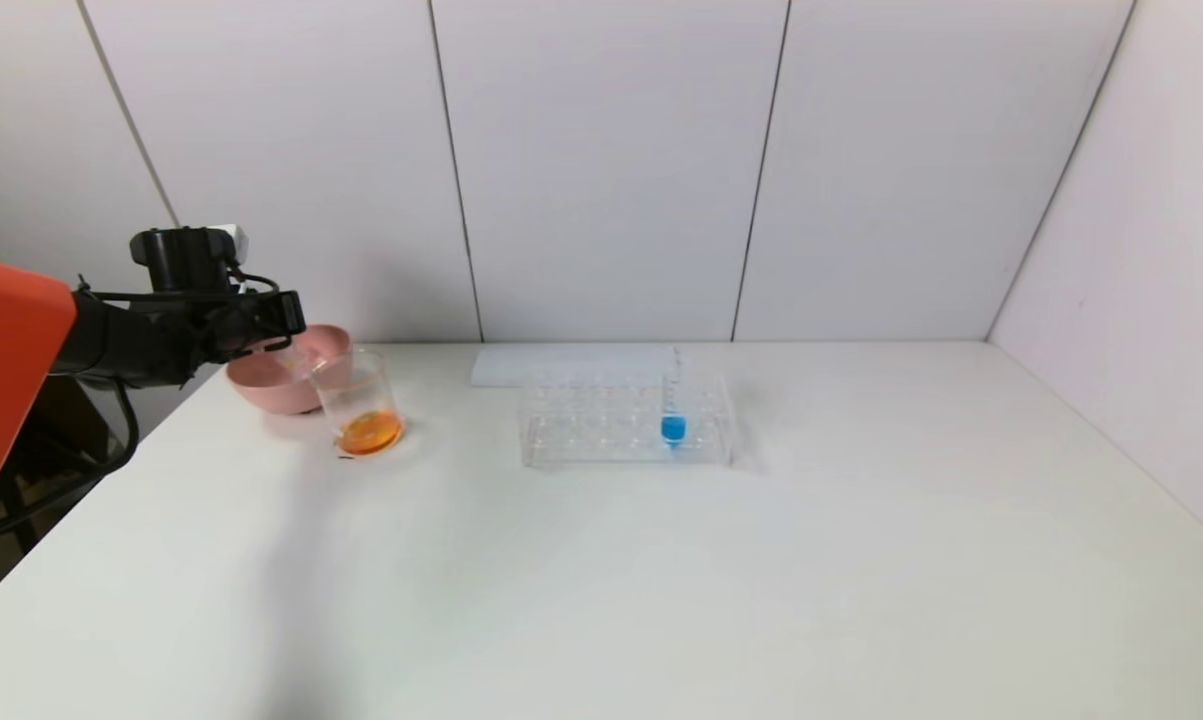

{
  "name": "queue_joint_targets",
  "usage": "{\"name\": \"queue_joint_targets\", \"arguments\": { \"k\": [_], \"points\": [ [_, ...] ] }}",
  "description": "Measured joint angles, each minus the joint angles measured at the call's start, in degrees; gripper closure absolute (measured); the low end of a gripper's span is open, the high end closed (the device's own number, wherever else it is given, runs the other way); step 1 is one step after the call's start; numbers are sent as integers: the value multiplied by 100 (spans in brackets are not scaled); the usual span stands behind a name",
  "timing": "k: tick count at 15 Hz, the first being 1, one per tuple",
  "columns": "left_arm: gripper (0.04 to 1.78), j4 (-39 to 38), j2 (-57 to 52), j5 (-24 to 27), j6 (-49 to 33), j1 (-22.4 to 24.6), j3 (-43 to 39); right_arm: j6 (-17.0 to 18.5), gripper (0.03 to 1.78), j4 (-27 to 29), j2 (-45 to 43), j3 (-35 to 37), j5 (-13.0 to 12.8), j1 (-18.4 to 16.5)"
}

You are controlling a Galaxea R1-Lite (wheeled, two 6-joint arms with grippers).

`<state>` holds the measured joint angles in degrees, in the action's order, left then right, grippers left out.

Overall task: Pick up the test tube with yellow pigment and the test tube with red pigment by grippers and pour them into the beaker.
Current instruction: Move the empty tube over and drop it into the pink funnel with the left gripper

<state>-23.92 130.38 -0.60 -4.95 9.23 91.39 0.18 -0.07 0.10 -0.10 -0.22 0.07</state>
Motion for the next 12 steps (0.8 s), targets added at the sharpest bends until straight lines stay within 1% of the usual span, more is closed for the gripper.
{"name": "queue_joint_targets", "arguments": {
  "k": [12],
  "points": [
    [133,11,146,-15,-17,-17,17,0,11,0,0,0,4,0]
  ]
}}
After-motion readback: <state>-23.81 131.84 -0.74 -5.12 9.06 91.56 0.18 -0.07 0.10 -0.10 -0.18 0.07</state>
